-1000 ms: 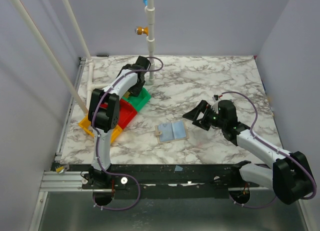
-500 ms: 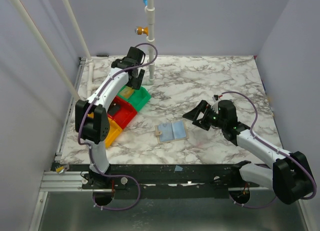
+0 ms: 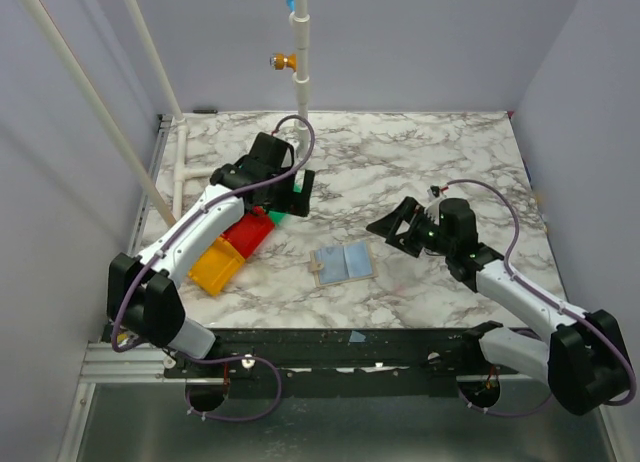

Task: Take the credit cards out of the card holder
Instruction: Close the card holder at the center of the board.

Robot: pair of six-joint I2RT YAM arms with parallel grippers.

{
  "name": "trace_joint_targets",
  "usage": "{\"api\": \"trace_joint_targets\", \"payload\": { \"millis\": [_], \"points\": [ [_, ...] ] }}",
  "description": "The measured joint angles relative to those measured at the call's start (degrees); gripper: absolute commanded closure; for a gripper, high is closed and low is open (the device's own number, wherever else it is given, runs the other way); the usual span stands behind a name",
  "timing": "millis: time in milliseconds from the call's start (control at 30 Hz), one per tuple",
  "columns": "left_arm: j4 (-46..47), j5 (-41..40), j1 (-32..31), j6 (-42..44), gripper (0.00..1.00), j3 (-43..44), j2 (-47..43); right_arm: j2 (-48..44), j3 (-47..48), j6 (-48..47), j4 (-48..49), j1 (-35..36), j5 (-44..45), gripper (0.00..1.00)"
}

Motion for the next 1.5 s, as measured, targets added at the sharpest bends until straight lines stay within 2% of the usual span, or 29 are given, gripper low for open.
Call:
{"api": "trace_joint_targets", "payload": {
  "millis": [200,367,667,1500],
  "points": [
    [8.17,8.68,-5.79,-5.86,0.01,-7.43,-4.74,-1.68,1.07,-0.83,-0.92,0.0,0.57,0.0],
    [16.37,14.27,-8.17,-11.1,0.01,-13.99,-8.92,-3.61,1.99,-1.9,-1.46,0.0,1.11,0.0],
    [24.74,16.11,-8.17,-17.2,0.01,-19.32,-12.35,-4.83,2.82,-3.65,-3.78,0.0,1.84,0.0],
    [27.85,16.11,-8.15,-18.6,0.01,-20.17,-14.6,-2.75,3.76,-5.99,-5.75,0.0,3.08,0.0]
  ]
}}
